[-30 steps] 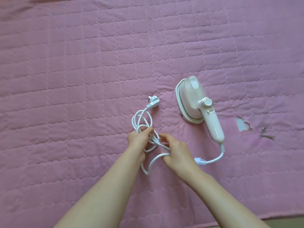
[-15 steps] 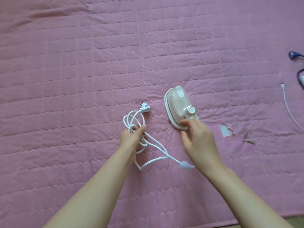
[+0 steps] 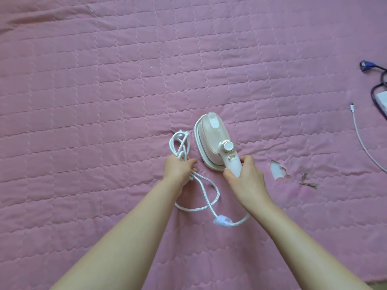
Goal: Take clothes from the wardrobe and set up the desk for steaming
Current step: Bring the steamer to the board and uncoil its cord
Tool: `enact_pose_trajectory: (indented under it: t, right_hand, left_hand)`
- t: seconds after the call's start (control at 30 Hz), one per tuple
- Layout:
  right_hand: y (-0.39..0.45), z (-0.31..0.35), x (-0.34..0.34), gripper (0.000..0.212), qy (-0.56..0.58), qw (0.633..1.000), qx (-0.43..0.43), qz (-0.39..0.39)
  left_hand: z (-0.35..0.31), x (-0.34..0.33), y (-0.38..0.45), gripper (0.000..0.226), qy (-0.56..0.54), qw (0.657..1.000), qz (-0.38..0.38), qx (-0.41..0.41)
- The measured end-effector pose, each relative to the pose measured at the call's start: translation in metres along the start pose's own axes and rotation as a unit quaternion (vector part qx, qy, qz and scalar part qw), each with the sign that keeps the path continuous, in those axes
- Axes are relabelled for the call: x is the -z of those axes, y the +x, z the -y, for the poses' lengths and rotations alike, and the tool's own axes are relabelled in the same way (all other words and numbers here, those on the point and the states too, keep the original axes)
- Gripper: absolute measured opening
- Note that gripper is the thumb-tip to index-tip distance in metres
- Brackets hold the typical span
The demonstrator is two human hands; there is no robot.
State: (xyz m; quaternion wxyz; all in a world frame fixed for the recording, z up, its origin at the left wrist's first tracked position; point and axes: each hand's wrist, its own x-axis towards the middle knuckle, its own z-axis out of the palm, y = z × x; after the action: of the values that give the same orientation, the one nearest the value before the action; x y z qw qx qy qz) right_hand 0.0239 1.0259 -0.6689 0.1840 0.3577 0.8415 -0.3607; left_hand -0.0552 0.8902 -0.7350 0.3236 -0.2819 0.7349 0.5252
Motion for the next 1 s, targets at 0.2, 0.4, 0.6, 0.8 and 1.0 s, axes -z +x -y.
enact_pose_trajectory:
  t: [0.2, 0.4, 0.6, 0.8, 1.0]
  right_hand:
    - [0.009, 0.003, -0.003, 0.034, 0.032, 0.999, 0.0, 0.014]
    - [0.012, -0.004, -0.005, 0.041, 0.022, 1.0, -0.011, -0.006]
    - [0.021, -0.002, -0.004, 0.049, -0.008, 1.0, -0.018, -0.011]
    - [0.023, -0.006, -0.001, 0.038, -0.044, 0.998, -0.004, -0.037]
    - [0.001, -0.012, 0.006, 0.037, -0.016, 0.997, -0.004, -0.08]
  left_hand:
    - [-0.005, -0.026, 0.01, 0.024, 0.072, 0.995, -0.075, -0.01]
    - [-0.006, -0.033, 0.015, 0.034, 0.099, 0.986, -0.136, 0.006]
    - [-0.005, -0.039, 0.026, 0.035, 0.082, 0.992, -0.098, 0.014]
    - [-0.007, -0.039, 0.023, 0.016, 0.05, 0.997, -0.06, 0.0]
    - [-0.005, -0.027, 0.003, 0.019, 0.004, 0.999, -0.048, -0.023]
